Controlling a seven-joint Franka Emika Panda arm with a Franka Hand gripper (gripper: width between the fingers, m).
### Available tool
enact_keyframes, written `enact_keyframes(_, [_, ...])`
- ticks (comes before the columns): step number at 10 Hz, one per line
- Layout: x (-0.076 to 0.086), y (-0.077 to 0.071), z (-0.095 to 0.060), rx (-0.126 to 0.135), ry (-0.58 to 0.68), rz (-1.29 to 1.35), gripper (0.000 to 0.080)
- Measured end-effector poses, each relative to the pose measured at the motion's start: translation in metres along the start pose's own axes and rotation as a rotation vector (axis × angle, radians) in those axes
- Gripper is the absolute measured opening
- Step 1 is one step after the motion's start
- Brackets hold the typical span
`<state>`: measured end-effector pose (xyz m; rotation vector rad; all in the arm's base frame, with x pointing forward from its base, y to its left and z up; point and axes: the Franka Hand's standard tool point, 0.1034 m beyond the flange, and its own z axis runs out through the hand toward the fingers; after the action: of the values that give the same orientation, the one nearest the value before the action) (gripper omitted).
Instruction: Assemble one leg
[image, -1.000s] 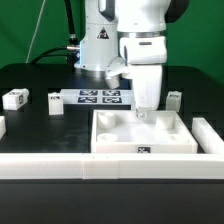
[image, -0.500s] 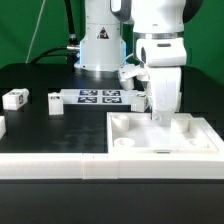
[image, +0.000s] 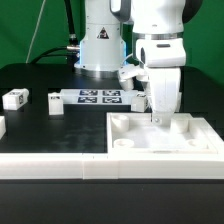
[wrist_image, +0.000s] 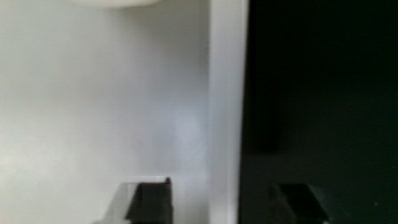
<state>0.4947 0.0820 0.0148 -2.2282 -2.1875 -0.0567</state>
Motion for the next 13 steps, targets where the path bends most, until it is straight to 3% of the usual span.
enact_keyframes(1, [0.0,0.0,0.0,0.0,0.0,0.0,0.03])
enact_keyframes(2, [0.0,0.0,0.0,0.0,0.0,0.0,0.05])
enact_keyframes(3, [0.0,0.0,0.0,0.0,0.0,0.001,0.0601])
enact_keyframes(8, [0.0,-0.001,-0.001,0.001,-0.001,0.018,0.0647])
enact_keyframes(12, [0.005,-0.026,-0.045,-0.033,-0.017,0.154,0.0649])
enact_keyframes(13, [0.006,-0.033,-0.048,-0.032,-0.019,0.183,0.0649])
